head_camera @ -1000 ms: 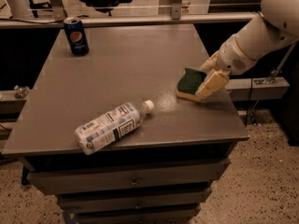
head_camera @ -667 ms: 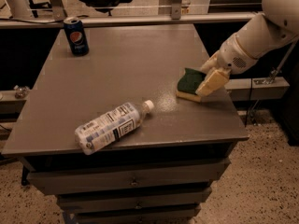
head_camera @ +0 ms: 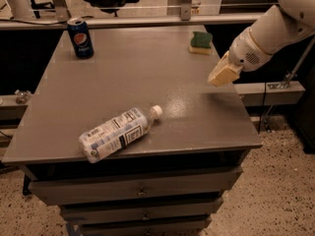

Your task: Move sponge near pepsi can

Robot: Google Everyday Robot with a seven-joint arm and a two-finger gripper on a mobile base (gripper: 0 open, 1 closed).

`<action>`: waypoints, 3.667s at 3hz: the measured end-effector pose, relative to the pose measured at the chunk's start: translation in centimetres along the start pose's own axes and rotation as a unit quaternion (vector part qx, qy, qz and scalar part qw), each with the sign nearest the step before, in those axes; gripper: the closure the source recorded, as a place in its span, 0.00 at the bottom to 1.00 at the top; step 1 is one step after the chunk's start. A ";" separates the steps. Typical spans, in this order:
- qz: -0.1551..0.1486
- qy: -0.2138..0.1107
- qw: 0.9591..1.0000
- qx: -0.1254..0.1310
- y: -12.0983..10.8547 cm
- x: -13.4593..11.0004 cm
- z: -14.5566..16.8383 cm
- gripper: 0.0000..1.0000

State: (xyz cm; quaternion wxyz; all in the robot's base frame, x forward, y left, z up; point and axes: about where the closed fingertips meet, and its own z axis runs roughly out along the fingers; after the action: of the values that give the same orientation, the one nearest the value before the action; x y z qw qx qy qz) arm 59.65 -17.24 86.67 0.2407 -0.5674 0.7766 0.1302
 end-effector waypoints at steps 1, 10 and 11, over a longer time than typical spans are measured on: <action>-0.007 -0.015 1.000 0.005 -0.7 -2.0 -0.1 1.00; 0.166 -0.168 0.961 0.144 -16.5 -3.2 1.5 0.00; 0.195 -0.203 0.945 0.167 -19.3 -3.3 2.2 0.00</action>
Offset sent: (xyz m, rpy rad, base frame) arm 0.0270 0.0391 0.0307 0.0610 -0.0576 0.0296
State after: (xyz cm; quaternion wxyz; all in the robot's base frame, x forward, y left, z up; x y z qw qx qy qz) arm 79.14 -19.78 87.91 0.4547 -0.3179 0.8173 0.1556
